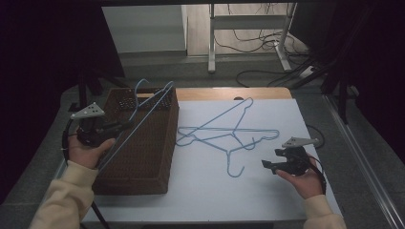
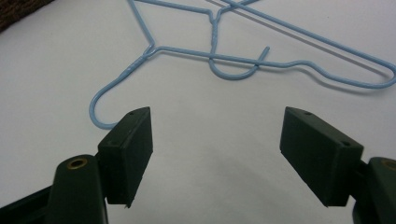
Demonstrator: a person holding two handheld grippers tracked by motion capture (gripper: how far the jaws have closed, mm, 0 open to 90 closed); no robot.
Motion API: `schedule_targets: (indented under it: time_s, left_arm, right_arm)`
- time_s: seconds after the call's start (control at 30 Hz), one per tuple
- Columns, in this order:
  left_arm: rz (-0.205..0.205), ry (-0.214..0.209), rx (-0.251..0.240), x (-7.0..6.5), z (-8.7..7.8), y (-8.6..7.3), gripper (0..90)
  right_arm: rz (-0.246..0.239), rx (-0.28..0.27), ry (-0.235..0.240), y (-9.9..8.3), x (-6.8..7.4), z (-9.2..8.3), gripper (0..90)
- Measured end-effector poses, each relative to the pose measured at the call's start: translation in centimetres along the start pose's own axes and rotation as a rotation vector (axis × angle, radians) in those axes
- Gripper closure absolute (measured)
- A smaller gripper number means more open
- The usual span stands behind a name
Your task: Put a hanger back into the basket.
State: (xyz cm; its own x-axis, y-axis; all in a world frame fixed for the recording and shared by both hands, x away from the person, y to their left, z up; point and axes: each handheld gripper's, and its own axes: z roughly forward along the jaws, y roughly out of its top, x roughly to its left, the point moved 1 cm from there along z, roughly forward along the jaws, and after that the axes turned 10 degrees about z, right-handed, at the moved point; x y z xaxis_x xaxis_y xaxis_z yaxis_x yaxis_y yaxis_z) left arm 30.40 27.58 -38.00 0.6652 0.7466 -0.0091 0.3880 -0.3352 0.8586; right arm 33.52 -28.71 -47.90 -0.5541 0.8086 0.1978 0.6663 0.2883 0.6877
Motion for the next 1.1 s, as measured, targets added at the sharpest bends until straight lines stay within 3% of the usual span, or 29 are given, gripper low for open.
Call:
schedule_targets:
  time_s: [0.33,0.8,1.1]
  left_arm:
    - [-0.012,-0.003,0.045,1.3,1.3,-1.5,86.4]
    - [-0.035,-0.017,0.149,2.5,3.9,-3.6,86.4]
    - [-0.053,0.011,0.229,3.7,5.2,-4.7,86.3]
  right_arm:
    - [-0.002,0.006,-0.003,0.0,0.0,0.1,25.5]
    - [-0.007,0.011,-0.006,0.0,0.0,0.1,25.5]
    - [-0.005,0.009,-0.004,0.0,0.0,0.1,25.5]
